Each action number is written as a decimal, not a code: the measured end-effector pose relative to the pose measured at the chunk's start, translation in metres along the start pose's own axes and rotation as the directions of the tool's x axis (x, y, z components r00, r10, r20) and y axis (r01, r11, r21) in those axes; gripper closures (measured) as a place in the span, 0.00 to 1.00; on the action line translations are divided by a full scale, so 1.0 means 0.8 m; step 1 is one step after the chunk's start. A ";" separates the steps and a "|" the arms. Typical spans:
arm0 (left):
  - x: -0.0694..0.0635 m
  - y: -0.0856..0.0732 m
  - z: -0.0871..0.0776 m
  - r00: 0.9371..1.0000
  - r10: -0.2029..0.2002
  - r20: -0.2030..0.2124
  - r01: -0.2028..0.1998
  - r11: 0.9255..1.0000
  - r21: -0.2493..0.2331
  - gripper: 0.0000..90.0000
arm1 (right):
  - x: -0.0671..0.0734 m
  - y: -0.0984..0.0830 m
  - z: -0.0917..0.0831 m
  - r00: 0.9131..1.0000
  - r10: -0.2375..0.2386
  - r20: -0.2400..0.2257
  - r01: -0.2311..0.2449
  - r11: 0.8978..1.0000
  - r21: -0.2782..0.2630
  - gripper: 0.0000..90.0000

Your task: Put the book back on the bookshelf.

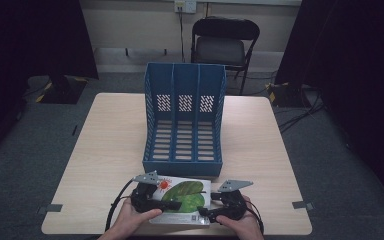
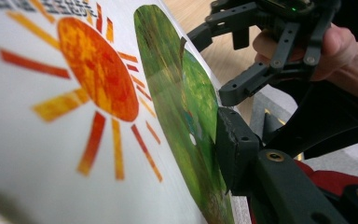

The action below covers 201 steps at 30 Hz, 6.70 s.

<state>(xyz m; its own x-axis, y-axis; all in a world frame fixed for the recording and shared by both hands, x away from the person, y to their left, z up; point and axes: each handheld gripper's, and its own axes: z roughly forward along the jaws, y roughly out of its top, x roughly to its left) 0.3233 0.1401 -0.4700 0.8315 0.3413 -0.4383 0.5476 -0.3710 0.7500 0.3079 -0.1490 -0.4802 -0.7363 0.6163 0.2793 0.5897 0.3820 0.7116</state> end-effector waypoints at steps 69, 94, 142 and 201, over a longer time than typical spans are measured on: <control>0.029 -0.007 -0.060 0.979 0.093 -0.182 -0.103 0.994 -0.043 0.56 | 0.015 0.010 -0.026 0.977 -0.177 -0.116 0.156 0.973 -0.171 0.74; 0.042 -0.006 -0.063 0.980 0.037 -0.195 -0.050 0.997 -0.058 0.37 | 0.039 0.010 -0.025 0.960 -0.260 -0.101 0.242 0.957 -0.163 0.79; 0.027 -0.004 -0.051 0.977 0.057 -0.207 -0.056 0.998 0.012 0.31 | 0.058 0.017 0.026 0.962 -0.267 -0.050 0.259 0.957 -0.129 0.85; 0.097 -0.042 -0.078 0.762 -0.011 -0.647 0.085 0.993 0.084 0.00 | 0.051 0.044 -0.037 0.964 -0.262 -0.053 0.248 0.950 -0.188 0.85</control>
<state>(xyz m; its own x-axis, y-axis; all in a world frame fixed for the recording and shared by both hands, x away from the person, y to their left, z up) 0.3638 0.2329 -0.4979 0.5674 0.8232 -0.0213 0.6223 -0.4116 0.6658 0.2891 -0.1307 -0.4245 -0.8816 0.4573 0.1169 0.3152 0.3861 0.8670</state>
